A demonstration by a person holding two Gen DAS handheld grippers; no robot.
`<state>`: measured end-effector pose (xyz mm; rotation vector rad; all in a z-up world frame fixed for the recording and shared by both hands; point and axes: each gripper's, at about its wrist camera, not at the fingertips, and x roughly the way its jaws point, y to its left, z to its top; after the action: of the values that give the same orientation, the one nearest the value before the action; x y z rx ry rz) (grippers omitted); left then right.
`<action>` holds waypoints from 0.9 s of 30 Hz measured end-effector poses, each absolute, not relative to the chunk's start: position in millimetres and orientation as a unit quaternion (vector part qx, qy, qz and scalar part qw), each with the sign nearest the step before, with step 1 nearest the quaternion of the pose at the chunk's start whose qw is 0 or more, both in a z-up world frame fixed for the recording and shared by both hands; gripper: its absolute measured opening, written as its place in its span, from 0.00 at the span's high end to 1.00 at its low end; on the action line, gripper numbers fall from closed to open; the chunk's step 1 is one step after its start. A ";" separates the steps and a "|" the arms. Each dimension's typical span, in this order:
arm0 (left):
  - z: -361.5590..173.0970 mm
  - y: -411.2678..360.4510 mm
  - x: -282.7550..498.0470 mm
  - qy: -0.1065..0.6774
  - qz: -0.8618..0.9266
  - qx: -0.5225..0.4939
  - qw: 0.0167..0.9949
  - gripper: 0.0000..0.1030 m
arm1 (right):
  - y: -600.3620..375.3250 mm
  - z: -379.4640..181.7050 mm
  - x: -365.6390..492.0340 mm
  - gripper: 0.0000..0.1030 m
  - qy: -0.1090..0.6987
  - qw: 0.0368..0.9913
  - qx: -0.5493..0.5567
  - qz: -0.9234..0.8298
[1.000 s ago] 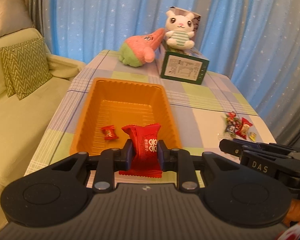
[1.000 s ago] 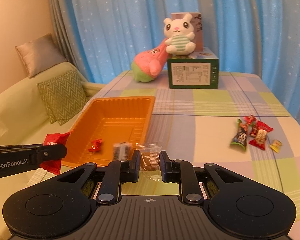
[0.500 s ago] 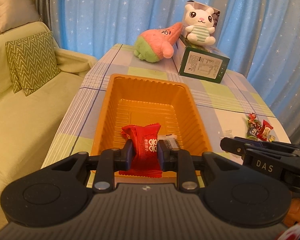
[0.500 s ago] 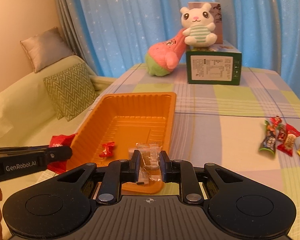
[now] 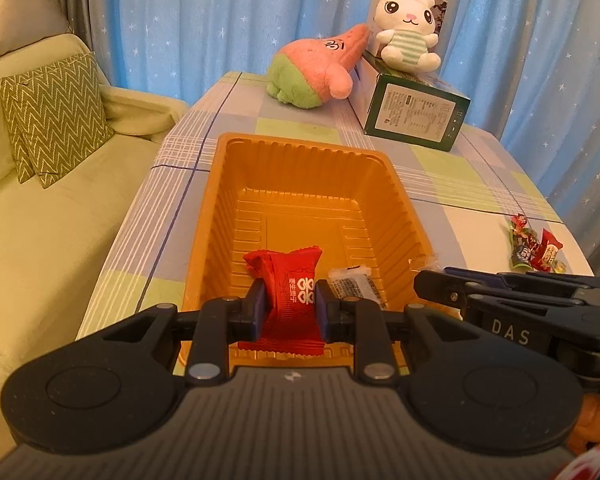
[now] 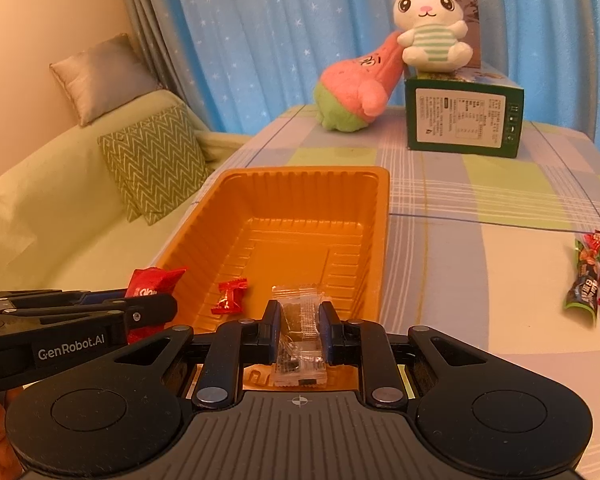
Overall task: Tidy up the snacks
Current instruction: 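Open the left gripper to drop the red pack while the right gripper releases the brown candy into the tray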
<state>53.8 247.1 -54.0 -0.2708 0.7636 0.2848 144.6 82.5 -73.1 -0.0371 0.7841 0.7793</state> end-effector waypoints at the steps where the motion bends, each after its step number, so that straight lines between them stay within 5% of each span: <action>1: -55.1 248.0 55.0 0.371 0.138 -0.131 0.909 0.78 | 84.3 -74.4 145.9 0.80 0.374 0.851 -0.018 0.370; 8: -60.5 251.8 63.4 0.373 0.129 -0.128 0.910 0.78 | 87.4 -78.7 153.2 0.80 0.380 0.849 -0.013 0.366; 11: -64.5 250.1 66.6 0.377 0.128 -0.105 0.911 0.67 | 88.0 -79.7 154.9 0.80 0.382 0.848 -0.010 0.368; 27: -59.5 255.7 38.2 0.365 0.145 -0.130 0.911 0.58 | 94.2 -80.0 158.8 0.80 0.388 0.841 0.005 0.378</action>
<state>38.2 255.7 -59.5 -0.2679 0.7518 0.2994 158.8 94.2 -80.0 0.0105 0.8189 0.7980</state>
